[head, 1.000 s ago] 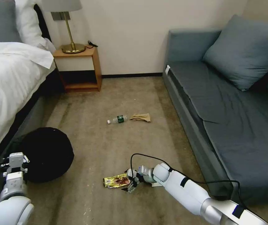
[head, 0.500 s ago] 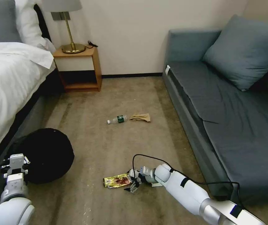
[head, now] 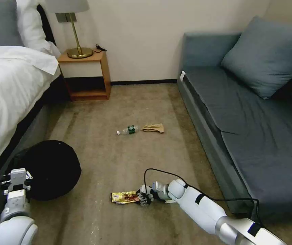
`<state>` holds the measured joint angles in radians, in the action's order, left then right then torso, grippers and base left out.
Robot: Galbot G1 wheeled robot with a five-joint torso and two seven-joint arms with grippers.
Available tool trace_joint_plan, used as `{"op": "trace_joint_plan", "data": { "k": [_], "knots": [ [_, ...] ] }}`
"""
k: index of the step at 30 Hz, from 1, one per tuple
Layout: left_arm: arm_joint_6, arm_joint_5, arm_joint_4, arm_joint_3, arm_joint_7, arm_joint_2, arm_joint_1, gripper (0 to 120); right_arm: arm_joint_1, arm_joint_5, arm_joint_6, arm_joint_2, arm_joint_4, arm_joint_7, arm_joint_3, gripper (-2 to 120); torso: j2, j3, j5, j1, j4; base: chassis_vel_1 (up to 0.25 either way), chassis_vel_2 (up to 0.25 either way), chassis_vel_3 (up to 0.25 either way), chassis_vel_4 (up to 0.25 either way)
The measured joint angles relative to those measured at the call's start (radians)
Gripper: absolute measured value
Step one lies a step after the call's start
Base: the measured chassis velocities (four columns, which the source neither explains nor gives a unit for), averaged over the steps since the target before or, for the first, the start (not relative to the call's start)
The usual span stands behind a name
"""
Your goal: Pick up the trash bin, then pick up the garbage on the floor and place it into the trash bin.
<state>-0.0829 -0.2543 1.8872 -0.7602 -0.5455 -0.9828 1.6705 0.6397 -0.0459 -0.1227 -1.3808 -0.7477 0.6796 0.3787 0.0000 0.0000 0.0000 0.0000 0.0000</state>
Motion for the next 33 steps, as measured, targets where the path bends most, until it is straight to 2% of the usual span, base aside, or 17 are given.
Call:
{"op": "trace_joint_plan", "data": {
  "k": [3,5,7,10,24,29,30,31,33],
  "knots": [
    [0.002,0.0,0.0,0.0,0.0,0.0,0.0,7,0.001,0.006,0.002,0.008,-0.012,0.002,0.0,28,0.0,0.0,0.0,0.0,0.0,0.0,0.0,0.0,0.0],
    [0.009,0.0,0.0,-0.001,0.001,0.002,0.003,7,0.001,0.012,0.004,0.02,-0.022,0.004,0.0,16,0.0,0.0,0.0,0.0,0.0,0.0,0.0,0.0,0.0],
    [0.01,0.0,0.0,-0.001,0.002,0.003,0.004,7,0.001,0.014,0.005,0.025,-0.025,0.004,0.0,13,0.0,0.0,0.0,0.0,0.0,0.0,0.0,0.0,0.0],
    [-0.003,0.012,-0.011,-0.002,0.002,0.007,0.01,7,0.001,0.016,0.007,0.037,-0.03,0.005,-0.003,0,0.0,0.0,0.0,0.0,-0.0001,0.0,0.0,0.0,0.0],
    [0.017,0.026,-0.018,-0.003,0.005,0.0,0.029,7,0.022,0.041,0.007,0.046,-0.073,0.009,-0.06,0,0.0,0.0,0.0,0.0,0.0,0.0,0.0,0.0,0.0],
    [0.01,0.039,-0.019,-0.004,0.005,-0.004,0.034,7,0.045,0.125,0.024,0.094,-0.208,0.001,-0.084,0,0.0,0.0,0.0001,0.0,-0.0001,0.0,0.0,0.0,0.0],
    [0.027,0.041,-0.018,0.0,0.006,-0.014,0.033,7,0.056,0.212,0.044,0.117,-0.318,-0.006,-0.107,0,0.0,0.0,0.0,0.0,-0.0001,0.0,0.0,0.0,0.0],
    [0.027,0.041,-0.018,0.0,0.006,-0.014,0.033,7,0.056,0.212,0.044,0.117,-0.318,-0.006,-0.107,0,0.0,0.0,0.0,0.0,-0.0001,0.0,0.0,0.0,0.0],
    [0.049,0.048,-0.018,0.009,0.012,-0.026,0.027,7,0.06,0.306,0.07,0.132,-0.419,-0.025,-0.119,0,0.0,0.0,0.0,0.0,0.0,0.0,0.0,0.0,0.0]
  ]
}}
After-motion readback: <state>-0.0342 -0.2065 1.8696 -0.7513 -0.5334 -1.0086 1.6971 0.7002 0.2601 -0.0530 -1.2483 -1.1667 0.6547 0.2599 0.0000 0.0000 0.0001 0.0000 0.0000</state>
